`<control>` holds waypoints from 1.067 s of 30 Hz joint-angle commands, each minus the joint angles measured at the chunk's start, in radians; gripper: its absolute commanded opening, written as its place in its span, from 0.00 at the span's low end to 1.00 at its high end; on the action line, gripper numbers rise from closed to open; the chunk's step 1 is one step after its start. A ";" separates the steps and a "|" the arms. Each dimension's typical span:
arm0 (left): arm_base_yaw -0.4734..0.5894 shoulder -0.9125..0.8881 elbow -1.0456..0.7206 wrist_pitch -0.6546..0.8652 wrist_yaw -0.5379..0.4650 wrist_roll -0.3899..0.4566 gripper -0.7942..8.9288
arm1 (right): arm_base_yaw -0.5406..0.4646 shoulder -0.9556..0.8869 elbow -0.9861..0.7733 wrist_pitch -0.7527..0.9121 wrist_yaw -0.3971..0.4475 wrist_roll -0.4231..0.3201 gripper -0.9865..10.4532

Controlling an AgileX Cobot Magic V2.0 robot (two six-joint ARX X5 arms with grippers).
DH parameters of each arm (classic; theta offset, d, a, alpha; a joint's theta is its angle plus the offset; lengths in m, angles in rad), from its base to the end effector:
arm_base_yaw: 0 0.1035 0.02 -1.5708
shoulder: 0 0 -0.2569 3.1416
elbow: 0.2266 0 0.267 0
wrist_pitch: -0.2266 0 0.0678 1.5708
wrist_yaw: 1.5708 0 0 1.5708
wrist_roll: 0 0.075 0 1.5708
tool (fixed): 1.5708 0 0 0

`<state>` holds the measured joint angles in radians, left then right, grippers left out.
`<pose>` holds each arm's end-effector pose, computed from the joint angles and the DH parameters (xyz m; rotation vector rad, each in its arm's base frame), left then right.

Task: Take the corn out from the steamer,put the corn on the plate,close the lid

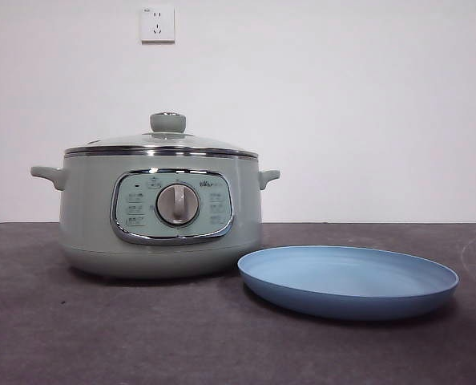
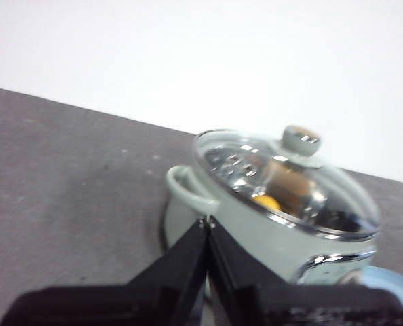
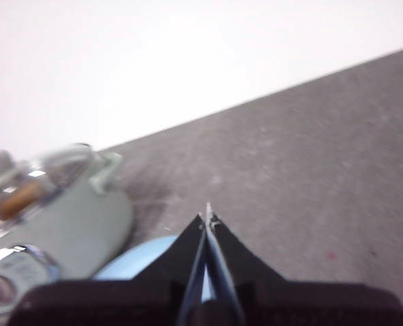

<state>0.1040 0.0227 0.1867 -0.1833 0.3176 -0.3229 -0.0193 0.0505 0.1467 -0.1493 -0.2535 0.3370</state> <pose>0.1507 -0.0078 0.2083 -0.3257 0.0532 -0.2087 0.1572 0.0158 0.1937 0.3426 0.0917 0.2231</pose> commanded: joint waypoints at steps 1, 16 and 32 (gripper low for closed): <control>0.000 0.028 0.053 -0.022 0.038 -0.018 0.07 | 0.002 0.053 0.063 0.006 -0.034 0.014 0.08; 0.000 0.384 0.436 -0.226 0.315 0.086 0.08 | 0.010 0.569 0.611 -0.382 -0.374 -0.241 0.08; 0.000 0.634 0.718 -0.492 0.446 0.226 0.07 | 0.155 0.874 0.964 -0.727 -0.401 -0.484 0.08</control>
<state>0.1040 0.6548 0.9016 -0.6746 0.7620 -0.1265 0.1318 0.9215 1.1072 -0.8753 -0.6548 -0.1280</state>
